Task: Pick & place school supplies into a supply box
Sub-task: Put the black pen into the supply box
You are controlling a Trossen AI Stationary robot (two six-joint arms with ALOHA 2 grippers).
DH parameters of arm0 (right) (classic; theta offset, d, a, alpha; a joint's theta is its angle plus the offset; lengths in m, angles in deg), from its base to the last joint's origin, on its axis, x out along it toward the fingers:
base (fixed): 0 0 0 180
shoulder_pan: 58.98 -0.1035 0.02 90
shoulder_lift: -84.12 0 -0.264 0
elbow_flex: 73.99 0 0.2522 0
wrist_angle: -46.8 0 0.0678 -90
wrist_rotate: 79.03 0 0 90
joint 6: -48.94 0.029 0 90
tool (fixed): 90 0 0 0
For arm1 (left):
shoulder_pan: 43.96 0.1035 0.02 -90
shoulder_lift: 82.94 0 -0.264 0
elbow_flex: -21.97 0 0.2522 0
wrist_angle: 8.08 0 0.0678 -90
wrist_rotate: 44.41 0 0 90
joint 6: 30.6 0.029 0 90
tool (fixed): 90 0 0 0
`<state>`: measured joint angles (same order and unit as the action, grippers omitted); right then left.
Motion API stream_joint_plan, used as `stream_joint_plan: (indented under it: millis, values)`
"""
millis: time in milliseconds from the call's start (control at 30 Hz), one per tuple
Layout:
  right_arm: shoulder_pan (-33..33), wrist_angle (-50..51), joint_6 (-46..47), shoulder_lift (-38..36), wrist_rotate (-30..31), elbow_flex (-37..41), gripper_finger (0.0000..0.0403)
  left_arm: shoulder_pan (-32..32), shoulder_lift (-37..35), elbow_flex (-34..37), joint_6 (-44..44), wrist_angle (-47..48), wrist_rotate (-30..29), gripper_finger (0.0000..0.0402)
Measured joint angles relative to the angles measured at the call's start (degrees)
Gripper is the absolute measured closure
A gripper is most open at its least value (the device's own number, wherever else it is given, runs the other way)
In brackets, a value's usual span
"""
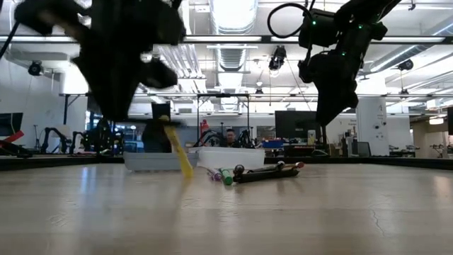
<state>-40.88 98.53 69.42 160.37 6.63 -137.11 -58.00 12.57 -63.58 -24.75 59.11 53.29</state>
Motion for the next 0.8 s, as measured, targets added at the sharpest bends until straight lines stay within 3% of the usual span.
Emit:
stream_joint_plan:
  millis: [133, 267, 500, 800]
  values:
    - [0.00, -0.43, -0.16, 0.00, 0.00, 0.00, 0.0277, 2.07, -0.22, -5.85, 5.39, 5.88, -0.63, 0.0391]
    - [0.00, -1.42, -0.14, 0.00, 0.01, 0.00, 0.0283, 5.60, -0.30, -10.06, 12.32, 8.10, -8.18, 0.0391]
    - [0.00, -1.55, 0.34, -0.42, 0.00, 0.00, 0.0294, 16.57, -0.30, -10.42, 30.70, 8.35, -16.29, 0.0392]
    - [-0.35, -1.65, 6.61, -6.68, 5.39, 0.00, 0.0311, 29.78, 1.53, -9.37, 58.48, -5.50, -18.92, 0.0392]
